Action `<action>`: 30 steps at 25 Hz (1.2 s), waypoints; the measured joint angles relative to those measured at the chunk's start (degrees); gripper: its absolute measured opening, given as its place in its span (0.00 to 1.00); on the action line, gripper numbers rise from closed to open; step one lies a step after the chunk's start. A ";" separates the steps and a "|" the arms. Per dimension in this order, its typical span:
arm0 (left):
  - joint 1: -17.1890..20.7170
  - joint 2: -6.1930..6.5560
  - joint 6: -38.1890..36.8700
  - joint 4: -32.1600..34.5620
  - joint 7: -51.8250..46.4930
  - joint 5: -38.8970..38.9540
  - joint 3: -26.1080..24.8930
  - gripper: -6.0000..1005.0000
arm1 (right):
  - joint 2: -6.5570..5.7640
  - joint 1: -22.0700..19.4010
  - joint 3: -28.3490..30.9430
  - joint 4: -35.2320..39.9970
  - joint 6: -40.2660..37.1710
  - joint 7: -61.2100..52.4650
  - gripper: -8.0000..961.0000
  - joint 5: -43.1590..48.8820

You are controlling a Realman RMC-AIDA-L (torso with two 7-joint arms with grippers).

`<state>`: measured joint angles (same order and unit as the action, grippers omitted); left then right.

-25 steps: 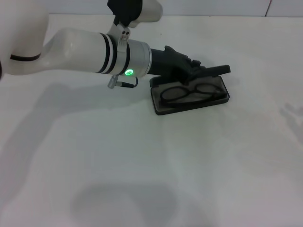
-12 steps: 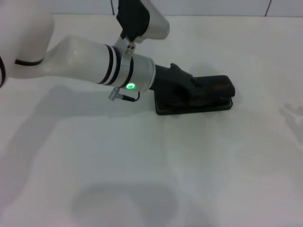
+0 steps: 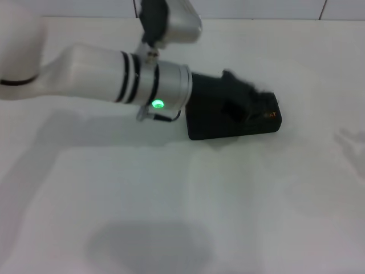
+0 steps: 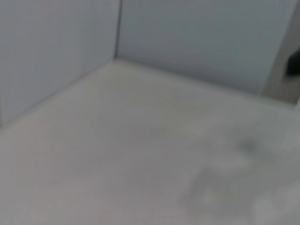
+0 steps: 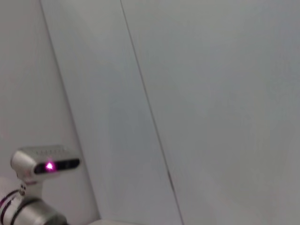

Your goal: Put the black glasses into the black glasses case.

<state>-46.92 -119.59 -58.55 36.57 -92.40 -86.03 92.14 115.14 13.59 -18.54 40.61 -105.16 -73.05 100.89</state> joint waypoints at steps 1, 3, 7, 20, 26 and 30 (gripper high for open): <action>2.80 0.03 -2.65 4.29 -0.07 0.10 -1.69 0.28 | -0.04 0.05 -0.10 0.00 -0.80 0.35 0.29 0.00; 7.29 0.05 -8.53 10.74 0.72 0.17 -5.45 0.28 | 0.01 0.55 -0.94 0.00 -2.54 1.71 0.29 -0.10; 13.93 0.03 -24.44 15.22 10.05 0.18 -14.55 0.29 | 0.31 4.07 -6.26 -1.30 -6.39 3.64 0.29 -1.33; 18.94 5.12 -42.66 2.35 15.40 -0.55 -30.96 0.74 | 0.86 19.30 -21.50 -9.54 -5.53 1.45 0.77 -1.56; 20.72 5.27 -43.76 2.24 17.19 -0.56 -31.22 0.75 | 0.83 20.43 -24.06 -9.21 -5.56 -1.56 0.85 -1.48; 21.03 5.62 -43.81 2.19 17.26 -0.56 -31.57 0.75 | 0.85 20.28 -24.89 -9.07 -5.74 -1.99 0.90 -1.42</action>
<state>-25.88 -113.97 -102.36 38.76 -75.14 -86.59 60.56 115.99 33.87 -43.43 31.54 -110.90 -75.04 99.47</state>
